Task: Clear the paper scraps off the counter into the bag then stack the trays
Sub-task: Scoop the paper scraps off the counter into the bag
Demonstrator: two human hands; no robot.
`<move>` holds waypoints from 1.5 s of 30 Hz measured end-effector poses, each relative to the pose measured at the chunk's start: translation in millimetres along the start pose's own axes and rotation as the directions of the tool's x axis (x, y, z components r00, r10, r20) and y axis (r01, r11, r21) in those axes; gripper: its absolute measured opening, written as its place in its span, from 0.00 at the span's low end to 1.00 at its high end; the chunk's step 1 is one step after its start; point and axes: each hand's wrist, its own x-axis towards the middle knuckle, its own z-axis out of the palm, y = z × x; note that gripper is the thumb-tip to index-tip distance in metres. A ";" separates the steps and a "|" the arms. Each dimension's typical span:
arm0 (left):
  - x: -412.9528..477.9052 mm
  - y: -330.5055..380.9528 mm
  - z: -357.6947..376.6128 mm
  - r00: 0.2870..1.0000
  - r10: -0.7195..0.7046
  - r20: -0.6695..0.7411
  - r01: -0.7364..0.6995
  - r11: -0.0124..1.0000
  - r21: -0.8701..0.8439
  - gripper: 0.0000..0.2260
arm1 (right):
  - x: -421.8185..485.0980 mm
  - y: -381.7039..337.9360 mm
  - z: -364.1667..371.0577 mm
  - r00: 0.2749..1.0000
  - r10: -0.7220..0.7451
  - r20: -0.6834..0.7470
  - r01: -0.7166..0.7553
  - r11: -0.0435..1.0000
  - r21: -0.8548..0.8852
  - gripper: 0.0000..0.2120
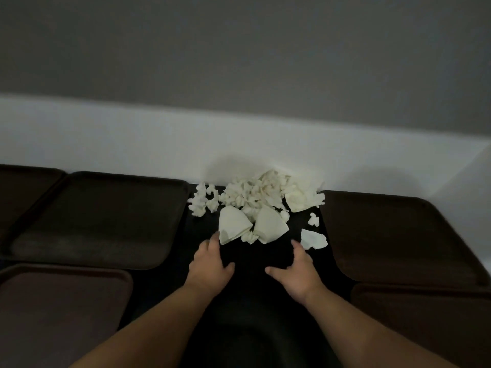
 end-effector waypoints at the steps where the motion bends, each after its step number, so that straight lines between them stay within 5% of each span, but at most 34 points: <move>1: 6.3 -1.2 5.2 0.999 0.030 -0.033 -0.028 0.998 0.051 0.43 | 7.3 -5.2 4.1 1.000 -0.008 0.010 0.008 1.000 -0.023 0.56; 8: 40.8 -13.9 25.4 0.968 0.191 -0.162 -0.152 0.962 0.227 0.40 | 76.5 -38.2 7.8 0.997 0.013 0.079 0.003 0.982 -0.190 0.68; 14: 44.9 -15.7 23.7 0.964 0.214 -0.159 -0.179 0.961 0.209 0.26 | 106.0 -46.1 15.3 0.999 0.005 0.040 0.005 0.970 -0.245 0.51; 23: 37.8 -9.9 9.6 0.978 0.098 -0.182 -0.093 0.995 0.039 0.15 | 34.9 -14.8 1.3 1.000 -0.003 0.020 0.003 1.000 0.030 0.39; 26: 27.0 -6.1 -3.7 0.977 -0.004 -0.215 -0.020 0.994 -0.108 0.06 | -7.1 3.3 -7.5 0.998 -0.036 0.058 0.037 0.999 -0.009 0.41; 30: -3.9 3.0 -20.9 0.965 -0.064 -0.255 -0.017 0.952 -0.305 0.07 | -53.7 21.5 -23.3 0.996 -0.085 -0.012 0.084 0.996 -0.038 0.45; 36: -55.1 51.7 -18.6 0.974 0.119 -0.192 -0.194 0.873 -0.448 0.07 | -117.4 49.6 -47.2 0.971 -0.056 -0.233 0.082 0.991 0.102 0.37; 39: -84.4 83.4 1.4 0.957 0.280 -0.073 -0.277 0.817 -0.506 0.14 | -151.6 73.4 -60.3 0.927 0.039 -0.372 0.041 0.978 0.207 0.46; 45: -156.5 123.5 54.1 0.811 0.570 0.132 -0.446 0.747 -0.493 0.15 | -232.2 129.1 -107.6 0.707 0.200 -0.678 0.004 0.958 0.287 0.41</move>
